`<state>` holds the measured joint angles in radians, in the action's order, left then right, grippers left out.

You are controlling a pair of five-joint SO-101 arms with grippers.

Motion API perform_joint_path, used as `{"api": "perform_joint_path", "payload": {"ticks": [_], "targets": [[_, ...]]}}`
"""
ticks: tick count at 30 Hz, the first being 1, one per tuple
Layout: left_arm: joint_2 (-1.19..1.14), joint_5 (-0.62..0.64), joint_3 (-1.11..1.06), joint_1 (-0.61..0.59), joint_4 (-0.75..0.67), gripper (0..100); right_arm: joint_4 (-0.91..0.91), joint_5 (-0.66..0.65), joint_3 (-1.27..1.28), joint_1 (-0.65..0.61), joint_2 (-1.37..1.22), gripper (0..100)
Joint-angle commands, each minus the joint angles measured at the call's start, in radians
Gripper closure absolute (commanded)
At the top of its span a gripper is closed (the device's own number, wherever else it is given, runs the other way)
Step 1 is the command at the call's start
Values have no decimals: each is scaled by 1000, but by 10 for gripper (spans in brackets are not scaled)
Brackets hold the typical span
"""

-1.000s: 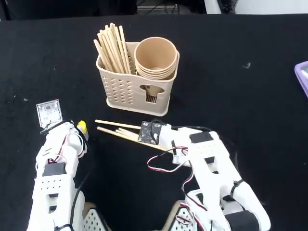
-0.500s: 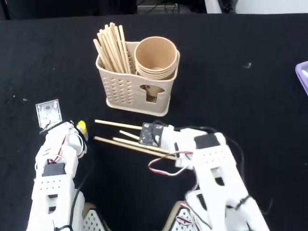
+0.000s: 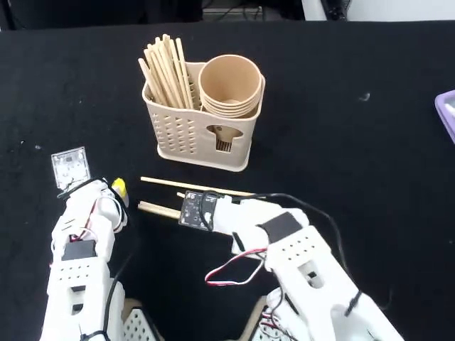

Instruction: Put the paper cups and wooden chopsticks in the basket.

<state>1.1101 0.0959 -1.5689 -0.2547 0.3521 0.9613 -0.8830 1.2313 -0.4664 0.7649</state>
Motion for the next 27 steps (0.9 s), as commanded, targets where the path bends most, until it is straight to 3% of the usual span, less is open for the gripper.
{"api": "perform_joint_path", "payload": {"ticks": [1, 7, 17, 27], "targets": [[12, 8, 16, -12, -17, 837, -28, 21, -122, -12, -131, 983], [12, 5, 16, -18, -15, 837, -23, 109, -308, -12, -400, 831], [12, 5, 16, -18, -17, 837, -34, 91, -314, -161, -460, 888], [12, 3, 16, -18, -17, 837, -135, 92, -314, -160, -553, 888]]}}
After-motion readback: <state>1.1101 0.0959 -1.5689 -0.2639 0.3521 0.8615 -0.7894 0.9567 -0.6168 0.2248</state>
